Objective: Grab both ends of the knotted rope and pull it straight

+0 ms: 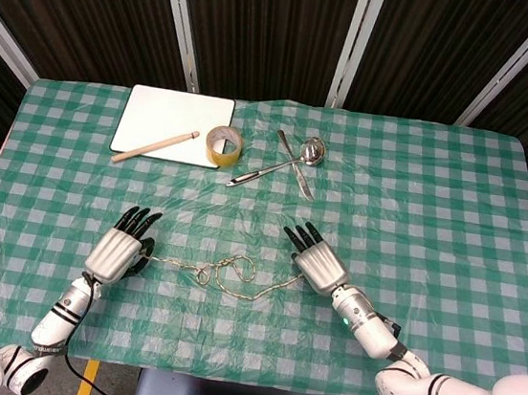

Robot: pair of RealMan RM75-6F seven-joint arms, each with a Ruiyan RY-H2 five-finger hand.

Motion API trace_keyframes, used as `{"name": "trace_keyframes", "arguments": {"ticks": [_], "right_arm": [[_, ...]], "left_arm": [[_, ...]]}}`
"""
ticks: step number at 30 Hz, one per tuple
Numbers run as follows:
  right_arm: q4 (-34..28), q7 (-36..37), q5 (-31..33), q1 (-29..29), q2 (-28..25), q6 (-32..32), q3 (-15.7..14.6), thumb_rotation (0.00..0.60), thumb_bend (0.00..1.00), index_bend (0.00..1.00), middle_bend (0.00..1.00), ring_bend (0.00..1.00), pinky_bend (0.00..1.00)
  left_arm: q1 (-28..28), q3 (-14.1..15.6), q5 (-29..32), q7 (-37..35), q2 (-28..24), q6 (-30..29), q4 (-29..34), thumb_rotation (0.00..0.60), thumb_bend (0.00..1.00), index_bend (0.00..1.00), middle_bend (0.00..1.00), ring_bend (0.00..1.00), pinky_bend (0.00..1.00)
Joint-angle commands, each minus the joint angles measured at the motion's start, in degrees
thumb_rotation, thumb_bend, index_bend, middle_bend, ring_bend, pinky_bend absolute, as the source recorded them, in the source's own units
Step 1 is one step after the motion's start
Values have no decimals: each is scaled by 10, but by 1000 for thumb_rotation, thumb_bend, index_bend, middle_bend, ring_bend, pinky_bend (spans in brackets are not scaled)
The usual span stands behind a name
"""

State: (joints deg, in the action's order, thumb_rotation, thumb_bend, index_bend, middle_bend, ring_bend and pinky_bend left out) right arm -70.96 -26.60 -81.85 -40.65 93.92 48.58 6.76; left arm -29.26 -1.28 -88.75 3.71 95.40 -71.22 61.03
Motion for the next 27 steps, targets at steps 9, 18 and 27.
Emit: {"name": "trace_keyframes", "arguments": {"ticks": [9,18,27], "right_arm": [[9,-18,21,-6,7,-1,-8,600,457,650,0,0,0],[9,-35,34,-9,3,3,-12,600,620,740,7,0,0],[-12,-24,38,0,-27,28,-12,600,641,775,25,0,0]], "left_arm": [[-1,-2,0,-6,2,3,-8,600,416,638,76,0,83],[-1,-2,0,-6,1,4,-14,600,417,643,78,0,83],[6,-4,1,-3,-10,-9,-24,600,418,645,83,0,80]]}}
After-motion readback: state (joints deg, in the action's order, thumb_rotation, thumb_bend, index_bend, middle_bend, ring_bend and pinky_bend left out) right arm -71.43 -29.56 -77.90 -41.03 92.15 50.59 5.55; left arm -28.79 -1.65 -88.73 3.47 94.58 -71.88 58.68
